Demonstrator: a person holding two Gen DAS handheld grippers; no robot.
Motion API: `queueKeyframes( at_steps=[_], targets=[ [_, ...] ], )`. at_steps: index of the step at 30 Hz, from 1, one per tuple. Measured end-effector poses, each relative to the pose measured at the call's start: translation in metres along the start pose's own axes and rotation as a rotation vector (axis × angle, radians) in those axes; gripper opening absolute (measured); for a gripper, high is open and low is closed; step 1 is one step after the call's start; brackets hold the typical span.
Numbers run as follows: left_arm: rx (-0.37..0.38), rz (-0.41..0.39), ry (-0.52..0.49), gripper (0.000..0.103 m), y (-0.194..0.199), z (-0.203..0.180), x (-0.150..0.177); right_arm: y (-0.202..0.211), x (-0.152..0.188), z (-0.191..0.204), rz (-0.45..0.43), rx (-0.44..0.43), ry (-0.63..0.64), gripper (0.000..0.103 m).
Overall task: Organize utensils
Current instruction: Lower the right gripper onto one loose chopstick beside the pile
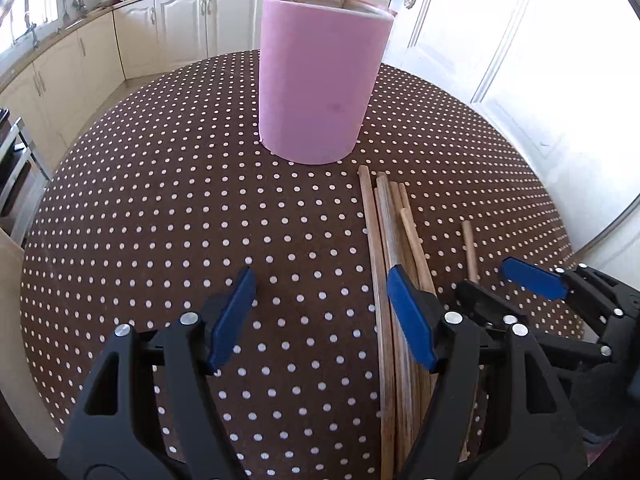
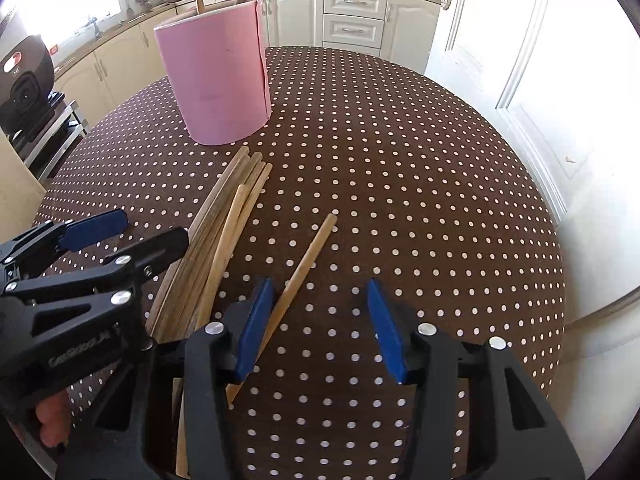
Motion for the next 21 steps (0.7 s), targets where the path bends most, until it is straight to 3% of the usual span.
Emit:
queueKeyframes(
  at_steps=[18, 21],
  targets=[
    [-0.086, 0.109, 0.006, 0.068, -0.039, -0.013, -0.044, 0.003, -0.002, -0.004, -0.007, -0.015, 0.0, 0.046],
    [-0.126, 0.131, -0.049, 0.065, -0.044, -0.014, -0.043, 0.003, -0.003, -0.005, -0.009, -0.017, -0.001, 0.046]
  ],
)
Point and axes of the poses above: each gripper's, at about its wrist camera, not at the fingertips, and y roughly against the way its jaws point, z to its left, x to its underside, the point moved 10 cm from there along -y, roughly the way its jaws point, and after that the axes turned 5 degrees about -x, right-handed, at the moved point
